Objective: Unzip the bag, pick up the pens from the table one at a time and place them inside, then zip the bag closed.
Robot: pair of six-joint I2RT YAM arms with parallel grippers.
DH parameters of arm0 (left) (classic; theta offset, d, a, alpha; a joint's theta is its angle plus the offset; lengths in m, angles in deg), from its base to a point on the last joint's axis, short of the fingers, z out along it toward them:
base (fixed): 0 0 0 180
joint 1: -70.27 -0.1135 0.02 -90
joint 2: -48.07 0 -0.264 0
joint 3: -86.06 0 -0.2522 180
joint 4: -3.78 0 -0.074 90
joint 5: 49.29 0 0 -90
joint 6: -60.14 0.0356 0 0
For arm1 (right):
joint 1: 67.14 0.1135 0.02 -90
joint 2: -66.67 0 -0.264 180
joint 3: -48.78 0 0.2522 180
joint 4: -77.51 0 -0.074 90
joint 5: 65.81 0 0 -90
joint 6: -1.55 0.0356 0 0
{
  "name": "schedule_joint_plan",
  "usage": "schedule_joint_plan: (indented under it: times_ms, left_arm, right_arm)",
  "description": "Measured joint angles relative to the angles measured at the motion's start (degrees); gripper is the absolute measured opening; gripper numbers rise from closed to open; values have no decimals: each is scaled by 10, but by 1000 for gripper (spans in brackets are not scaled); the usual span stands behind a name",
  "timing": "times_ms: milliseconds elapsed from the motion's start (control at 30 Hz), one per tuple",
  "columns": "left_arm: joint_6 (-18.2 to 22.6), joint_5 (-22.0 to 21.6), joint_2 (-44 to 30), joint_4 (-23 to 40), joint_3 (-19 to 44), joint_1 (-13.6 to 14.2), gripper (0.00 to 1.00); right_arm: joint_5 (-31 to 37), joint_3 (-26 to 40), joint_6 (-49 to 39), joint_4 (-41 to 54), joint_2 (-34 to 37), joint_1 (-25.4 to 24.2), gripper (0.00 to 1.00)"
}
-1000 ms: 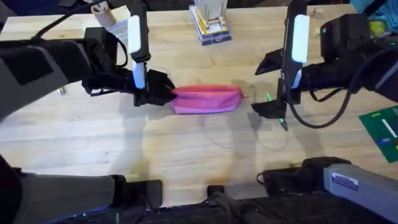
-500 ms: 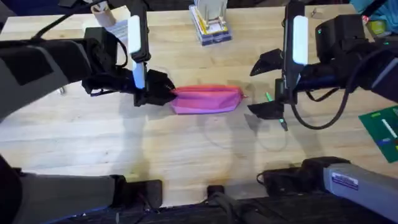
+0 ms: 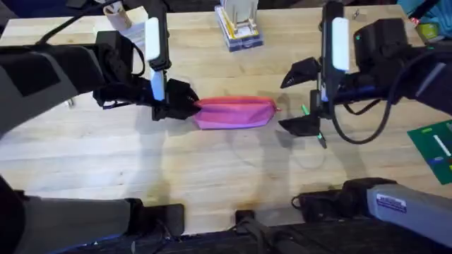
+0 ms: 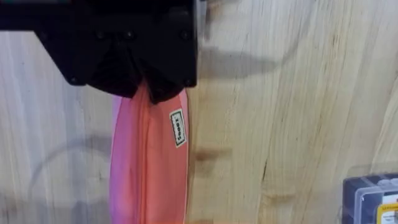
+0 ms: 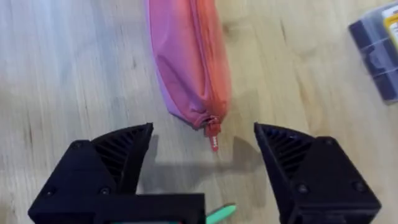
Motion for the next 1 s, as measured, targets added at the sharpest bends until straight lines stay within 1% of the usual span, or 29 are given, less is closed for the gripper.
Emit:
schedule_joint_plan:
  times_ms: [233, 367, 567, 633, 800, 867, 900, 967, 1000]
  left_arm:
    - [0, 0, 0, 0, 0, 0, 42]
    - [0, 0, 0, 0, 0, 0, 42]
    - [0, 0, 0, 0, 0, 0, 42]
    - [0, 0, 0, 0, 0, 0, 42]
    - [0, 0, 0, 0, 0, 0, 42]
    - [0, 0, 0, 0, 0, 0, 42]
    - [0, 0, 0, 0, 0, 0, 42]
    - [0, 0, 0, 0, 0, 0, 42]
    - [0, 0, 0, 0, 0, 0, 42]
  right_arm:
    - [0, 0, 0, -13, 71, 0, 995]
    - [0, 0, 0, -31, 93, 0, 961]
    - [0, 1, 0, -43, 124, 0, 957]
    - [0, 1, 0, -43, 137, 0, 937]
    - [-11, 1, 0, -48, 165, 0, 818]
    - [-13, 1, -1, -48, 173, 0, 735]
    - [-13, 1, -1, -48, 175, 0, 652]
    - [-14, 2, -4, -50, 177, 0, 414]
    - [-15, 2, -4, -50, 177, 0, 275]
